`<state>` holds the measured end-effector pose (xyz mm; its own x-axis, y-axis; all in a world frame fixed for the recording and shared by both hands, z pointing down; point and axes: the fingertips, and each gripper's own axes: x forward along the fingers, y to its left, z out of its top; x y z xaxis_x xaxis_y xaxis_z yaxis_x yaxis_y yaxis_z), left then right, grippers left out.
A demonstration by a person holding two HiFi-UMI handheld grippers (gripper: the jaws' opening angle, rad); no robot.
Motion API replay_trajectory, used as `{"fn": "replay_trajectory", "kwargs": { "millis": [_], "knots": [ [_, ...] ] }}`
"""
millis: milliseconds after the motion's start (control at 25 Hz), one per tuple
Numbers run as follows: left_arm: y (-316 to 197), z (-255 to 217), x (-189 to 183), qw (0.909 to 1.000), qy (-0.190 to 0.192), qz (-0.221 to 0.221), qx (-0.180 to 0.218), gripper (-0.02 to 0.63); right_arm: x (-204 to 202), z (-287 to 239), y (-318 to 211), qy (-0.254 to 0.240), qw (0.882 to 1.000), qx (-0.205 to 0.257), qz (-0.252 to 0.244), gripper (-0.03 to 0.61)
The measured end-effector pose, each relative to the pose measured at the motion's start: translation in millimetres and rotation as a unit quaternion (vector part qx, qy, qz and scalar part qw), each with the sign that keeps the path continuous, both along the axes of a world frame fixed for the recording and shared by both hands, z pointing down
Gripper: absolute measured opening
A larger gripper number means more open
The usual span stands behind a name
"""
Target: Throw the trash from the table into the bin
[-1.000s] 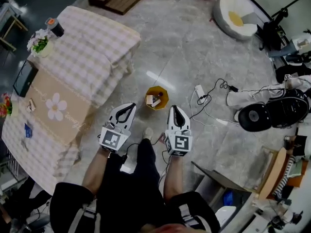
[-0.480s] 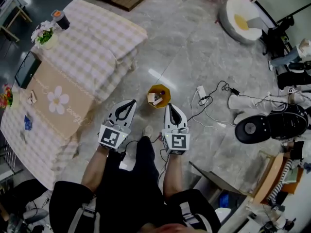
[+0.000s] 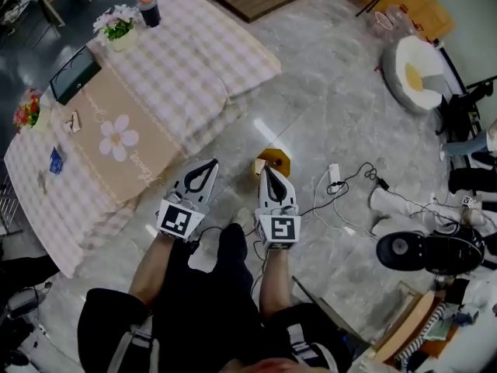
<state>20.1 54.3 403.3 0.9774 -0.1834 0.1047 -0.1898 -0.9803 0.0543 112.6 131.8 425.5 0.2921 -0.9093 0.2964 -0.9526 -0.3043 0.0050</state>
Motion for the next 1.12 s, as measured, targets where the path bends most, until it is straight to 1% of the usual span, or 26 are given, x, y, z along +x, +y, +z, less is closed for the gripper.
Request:
{"fn": "replay_trajectory", "kwargs": {
  "millis": [160, 280, 360, 520, 640, 760, 960, 1120],
  "knots": [
    [-37.7, -2.0, -49.1, 0.9978, -0.007, -0.066, 0.003, 0.003, -44.8, -0.3, -52.3, -0.004, 0.997, 0.008, -0.077, 0.006],
    [-69.4, -3.4, -93.5, 0.9933, -0.008, -0.115, 0.010, 0.003, -83.6, 0.1, -92.4, -0.008, 0.992, 0.010, -0.127, 0.006],
    [-90.1, -4.5, -128.1, 0.9887, -0.010, -0.149, 0.013, 0.003, -114.0, -1.2, -119.1, -0.009, 0.987, 0.012, -0.161, 0.006],
    [-125.5, -5.6, -205.1, 0.9742, -0.018, -0.225, 0.015, 0.003, -181.1, -3.8, -169.3, -0.008, 0.972, 0.014, -0.233, 0.006],
    [-149.2, -9.1, -259.0, 0.9623, -0.021, -0.270, 0.021, 0.003, -230.3, -6.2, -202.7, -0.008, 0.961, 0.016, -0.276, 0.006],
    [-169.6, -12.4, -309.5, 0.9517, -0.020, -0.305, 0.025, 0.003, -281.3, -6.2, -229.7, -0.011, 0.950, 0.015, -0.313, 0.006],
    [-194.3, -6.5, -395.7, 0.9317, -0.032, -0.361, 0.023, 0.003, -371.2, -3.3, -266.8, -0.011, 0.928, 0.010, -0.372, 0.006],
    [-208.5, -4.2, -458.4, 0.9205, -0.037, -0.388, 0.030, 0.003, -434.9, 1.6, -292.2, -0.005, 0.913, 0.007, -0.407, 0.006]
  ]
}}
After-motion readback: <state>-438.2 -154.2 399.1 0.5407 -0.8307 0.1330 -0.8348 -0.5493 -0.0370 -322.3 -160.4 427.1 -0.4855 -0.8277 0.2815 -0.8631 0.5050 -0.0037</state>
